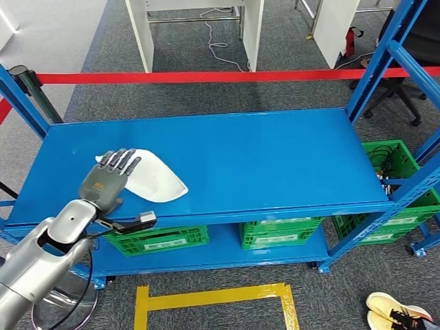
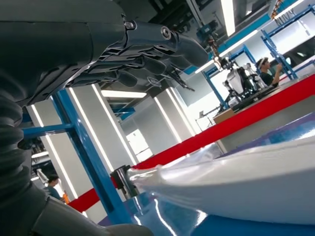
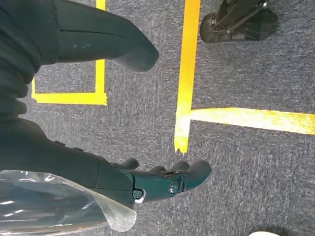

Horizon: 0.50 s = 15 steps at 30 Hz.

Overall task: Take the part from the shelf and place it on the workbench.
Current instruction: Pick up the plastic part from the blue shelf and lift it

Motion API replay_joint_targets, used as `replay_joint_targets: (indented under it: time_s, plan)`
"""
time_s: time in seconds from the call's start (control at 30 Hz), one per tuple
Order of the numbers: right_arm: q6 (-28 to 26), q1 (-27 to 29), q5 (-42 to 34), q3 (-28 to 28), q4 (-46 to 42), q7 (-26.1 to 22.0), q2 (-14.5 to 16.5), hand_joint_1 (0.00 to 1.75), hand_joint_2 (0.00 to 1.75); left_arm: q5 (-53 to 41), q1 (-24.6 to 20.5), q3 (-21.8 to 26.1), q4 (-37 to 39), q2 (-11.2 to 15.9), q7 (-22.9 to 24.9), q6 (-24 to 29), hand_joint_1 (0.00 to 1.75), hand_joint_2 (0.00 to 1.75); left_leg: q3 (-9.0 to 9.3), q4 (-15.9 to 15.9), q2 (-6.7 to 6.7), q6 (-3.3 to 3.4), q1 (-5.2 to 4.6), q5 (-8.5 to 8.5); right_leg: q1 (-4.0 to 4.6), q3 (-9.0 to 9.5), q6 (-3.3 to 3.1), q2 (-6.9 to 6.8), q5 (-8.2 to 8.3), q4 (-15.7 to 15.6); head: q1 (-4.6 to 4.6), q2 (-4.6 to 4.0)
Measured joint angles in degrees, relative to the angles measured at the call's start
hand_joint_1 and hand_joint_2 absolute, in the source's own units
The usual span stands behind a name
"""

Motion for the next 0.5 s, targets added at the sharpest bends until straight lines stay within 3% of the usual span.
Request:
replay_joint_targets:
  time_s: [0.5]
  plan:
    - [0.66,-0.09,0.2,-1.08,0.2,-0.21,0.0,0.0,1.75,0.48,0.0,-0.34,0.02,0.01,-0.67,-0.07,0.0,1.75,-0.01,0.0,0.0,0.0,0.0,0.0,0.0,0.0,0.0,0.0,0.0,0.0,0.0,0.0]
